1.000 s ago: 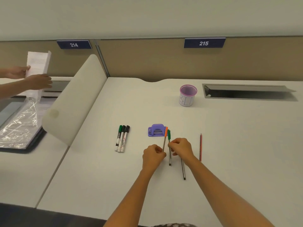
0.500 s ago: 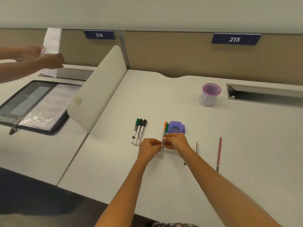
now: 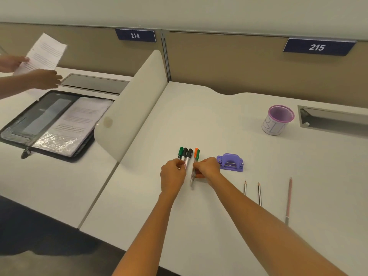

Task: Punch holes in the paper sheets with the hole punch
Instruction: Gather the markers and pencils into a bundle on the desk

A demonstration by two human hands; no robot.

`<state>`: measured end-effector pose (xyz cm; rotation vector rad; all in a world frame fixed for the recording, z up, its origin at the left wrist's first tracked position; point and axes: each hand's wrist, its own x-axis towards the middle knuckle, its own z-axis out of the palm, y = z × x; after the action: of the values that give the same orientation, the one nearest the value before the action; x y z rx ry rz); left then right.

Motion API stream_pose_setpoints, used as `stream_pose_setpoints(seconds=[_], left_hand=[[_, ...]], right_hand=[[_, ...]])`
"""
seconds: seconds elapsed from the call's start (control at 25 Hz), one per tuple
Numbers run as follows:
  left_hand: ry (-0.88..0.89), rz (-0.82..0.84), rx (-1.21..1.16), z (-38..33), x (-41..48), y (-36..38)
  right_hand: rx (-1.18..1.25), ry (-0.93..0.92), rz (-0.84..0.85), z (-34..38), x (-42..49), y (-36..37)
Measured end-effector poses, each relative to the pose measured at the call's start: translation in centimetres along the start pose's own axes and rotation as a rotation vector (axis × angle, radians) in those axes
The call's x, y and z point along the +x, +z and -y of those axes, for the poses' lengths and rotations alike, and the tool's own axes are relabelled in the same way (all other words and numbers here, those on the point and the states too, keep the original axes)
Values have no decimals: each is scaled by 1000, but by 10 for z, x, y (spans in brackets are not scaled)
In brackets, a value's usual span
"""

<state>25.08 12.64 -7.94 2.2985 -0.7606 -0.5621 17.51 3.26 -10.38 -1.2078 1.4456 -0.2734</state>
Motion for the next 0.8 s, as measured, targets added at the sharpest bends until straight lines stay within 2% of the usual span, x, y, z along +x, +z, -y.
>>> stream_pose_setpoints(seconds=[0.08, 0.24, 0.44, 0.8], left_hand=[[-23, -21, 23, 7, 12, -4], [-48, 49, 104, 19, 27, -5], [-48, 66, 78, 23, 32, -3], [-25, 54, 97, 20, 30, -1]], right_hand=[[-51, 15, -22, 4, 2, 7], [-118, 36, -35, 8, 3, 17], [-145, 52, -58, 5, 6, 19], [-257, -33, -122, -5, 15, 28]])
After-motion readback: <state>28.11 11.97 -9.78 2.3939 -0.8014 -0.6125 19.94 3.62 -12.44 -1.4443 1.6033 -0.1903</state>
